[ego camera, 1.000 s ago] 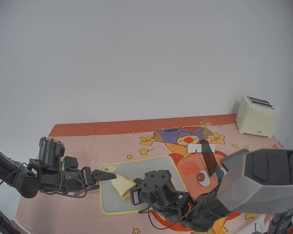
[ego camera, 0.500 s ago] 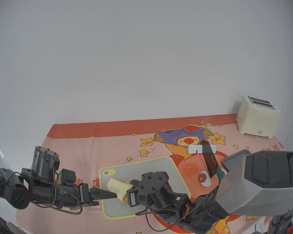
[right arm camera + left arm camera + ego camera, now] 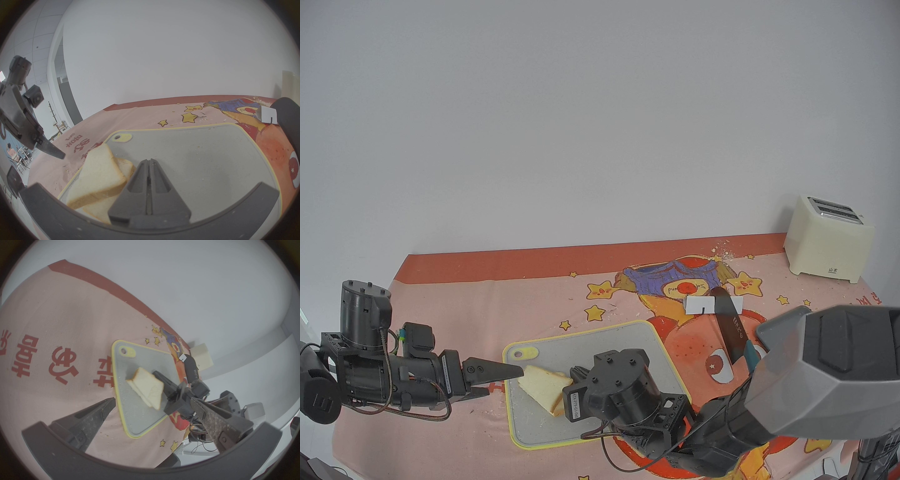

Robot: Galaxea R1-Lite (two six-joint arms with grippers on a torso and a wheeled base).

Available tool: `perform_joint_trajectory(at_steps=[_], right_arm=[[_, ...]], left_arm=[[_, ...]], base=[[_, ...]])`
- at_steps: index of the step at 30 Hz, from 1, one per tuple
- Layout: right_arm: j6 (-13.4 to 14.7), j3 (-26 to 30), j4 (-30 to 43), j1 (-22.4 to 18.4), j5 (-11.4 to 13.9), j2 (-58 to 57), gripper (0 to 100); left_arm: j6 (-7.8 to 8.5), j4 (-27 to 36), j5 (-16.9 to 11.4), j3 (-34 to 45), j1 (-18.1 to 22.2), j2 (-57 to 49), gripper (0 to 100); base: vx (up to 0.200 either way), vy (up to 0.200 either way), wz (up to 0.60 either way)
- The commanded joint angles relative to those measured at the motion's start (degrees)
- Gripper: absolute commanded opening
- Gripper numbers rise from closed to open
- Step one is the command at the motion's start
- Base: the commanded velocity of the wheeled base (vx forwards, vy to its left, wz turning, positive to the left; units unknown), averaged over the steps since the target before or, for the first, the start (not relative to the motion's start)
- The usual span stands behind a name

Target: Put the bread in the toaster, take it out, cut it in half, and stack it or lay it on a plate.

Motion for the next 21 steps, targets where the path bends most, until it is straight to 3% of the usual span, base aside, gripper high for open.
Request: perform_joint_trajectory(at_steps=[1, 21], right_arm=[[0.7, 0.0, 0.0, 0.2, -0.1, 0.4, 0], [1.1, 3.7, 0.0, 2.1, 0.4, -2.8, 0]], left_arm=[[0.04, -0.7, 0.1, 1.6, 0.0, -1.1, 100], [0.22, -1.4, -0.2, 1.3, -0.7, 6.8, 100]], base=[[0.000, 0.000, 0.00], [0.000, 0.000, 0.00]])
